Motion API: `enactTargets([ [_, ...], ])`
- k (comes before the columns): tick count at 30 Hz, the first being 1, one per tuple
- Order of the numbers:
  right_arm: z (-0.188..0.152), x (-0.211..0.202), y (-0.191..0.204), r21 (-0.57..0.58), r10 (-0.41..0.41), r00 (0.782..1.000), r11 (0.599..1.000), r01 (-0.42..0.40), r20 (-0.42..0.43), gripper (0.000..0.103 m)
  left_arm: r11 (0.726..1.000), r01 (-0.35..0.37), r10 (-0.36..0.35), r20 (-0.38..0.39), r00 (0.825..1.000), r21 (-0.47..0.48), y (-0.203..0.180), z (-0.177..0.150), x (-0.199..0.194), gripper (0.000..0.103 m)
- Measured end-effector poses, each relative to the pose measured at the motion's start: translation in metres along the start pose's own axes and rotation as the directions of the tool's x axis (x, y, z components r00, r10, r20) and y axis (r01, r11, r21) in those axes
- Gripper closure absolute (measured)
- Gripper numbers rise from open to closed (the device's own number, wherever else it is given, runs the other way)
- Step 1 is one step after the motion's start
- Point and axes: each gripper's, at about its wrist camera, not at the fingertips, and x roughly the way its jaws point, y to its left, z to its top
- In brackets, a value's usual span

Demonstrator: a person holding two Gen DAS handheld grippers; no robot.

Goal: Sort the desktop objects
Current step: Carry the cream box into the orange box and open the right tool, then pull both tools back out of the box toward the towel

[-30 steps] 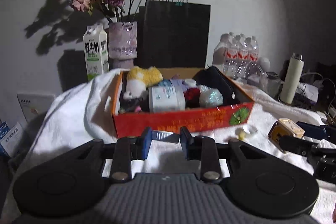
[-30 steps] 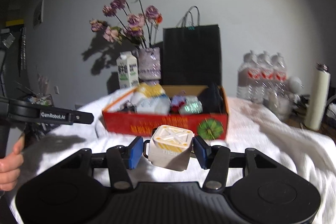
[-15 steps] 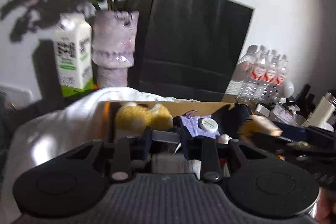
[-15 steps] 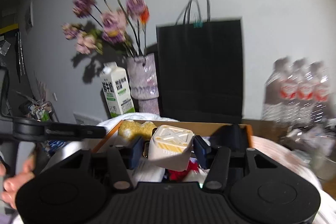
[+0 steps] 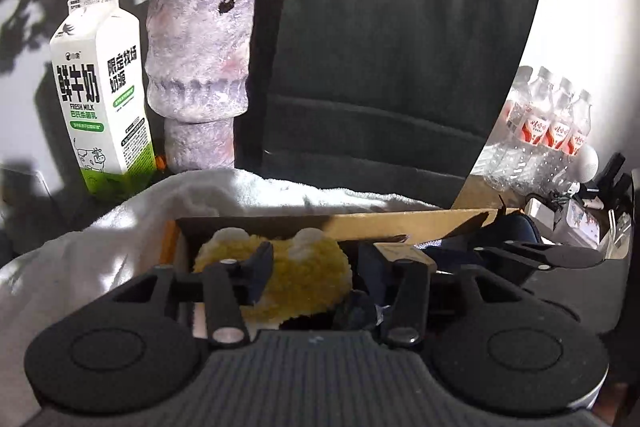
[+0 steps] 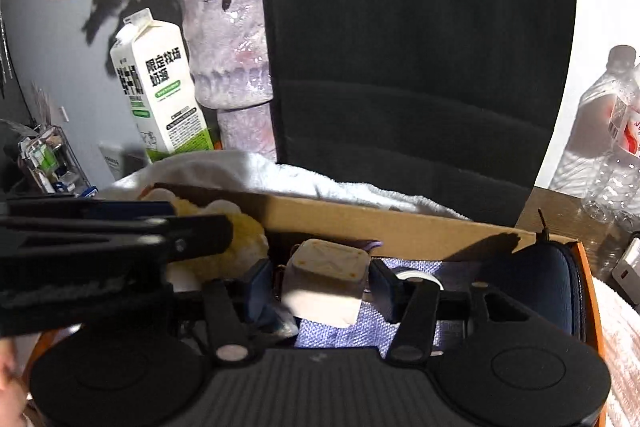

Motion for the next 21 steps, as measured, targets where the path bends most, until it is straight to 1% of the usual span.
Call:
enactTargets([
  [1, 0.000, -0.001, -0.003, 0.011, -0.001, 1.000, 1.000, 0.001, -0.003, 0.045, 1.000, -0.008, 0.008, 0.004, 1.000, -0.003, 0.001, 0.002, 0.000, 0.045],
  [2, 0.001, -0.005, -0.005, 0.025, -0.007, 1.000, 1.000, 0.007, -0.002, 0.042, 1.000, -0.024, 0.024, 0.006, 1.000, -0.005, 0.002, 0.004, -0.001, 0.040],
  [3, 0.001, -0.009, -0.008, 0.036, -0.010, 1.000, 0.999, 0.009, 0.003, 0.042, 0.999, -0.044, 0.044, 0.001, 0.999, -0.005, 0.001, 0.006, -0.003, 0.035],
  [5, 0.001, -0.019, -0.014, 0.044, -0.026, 1.000, 0.999, 0.026, 0.005, 0.042, 0.996, -0.091, 0.091, -0.015, 0.996, -0.006, 0.002, 0.006, -0.007, 0.033],
  [7, 0.001, -0.032, -0.018, 0.048, -0.051, 0.999, 0.998, 0.051, 0.007, 0.042, 0.992, -0.124, 0.124, -0.036, 0.992, 0.002, 0.003, 0.003, -0.013, 0.031],
  [9, -0.004, -0.047, -0.022, 0.054, -0.059, 0.998, 0.997, 0.058, 0.017, 0.041, 0.987, -0.159, 0.159, -0.045, 0.986, 0.015, 0.004, -0.004, -0.022, 0.026],
  [11, -0.011, -0.063, -0.026, 0.055, -0.050, 0.998, 0.997, 0.049, 0.029, 0.036, 0.982, -0.183, 0.185, -0.037, 0.982, 0.037, 0.003, -0.012, -0.032, 0.025],
  [13, -0.022, -0.077, -0.026, 0.033, -0.070, 0.997, 0.997, 0.069, 0.022, 0.034, 0.983, -0.178, 0.179, -0.014, 0.984, 0.048, 0.003, -0.023, -0.043, 0.021],
  [16, -0.040, -0.100, -0.022, -0.014, -0.126, 0.992, 0.992, 0.126, 0.032, 0.034, 0.981, -0.186, 0.187, -0.024, 0.982, 0.059, 0.000, -0.040, -0.059, 0.021],
  [18, -0.054, -0.119, -0.020, -0.014, -0.120, 0.991, 0.993, 0.121, 0.055, 0.034, 0.980, -0.186, 0.187, -0.008, 0.982, 0.065, -0.002, -0.049, -0.077, 0.021],
  [21, -0.077, -0.150, -0.017, -0.003, -0.087, 0.992, 0.996, 0.087, 0.097, 0.031, 0.982, -0.173, 0.171, 0.030, 0.985, 0.076, -0.009, -0.067, -0.111, 0.021],
])
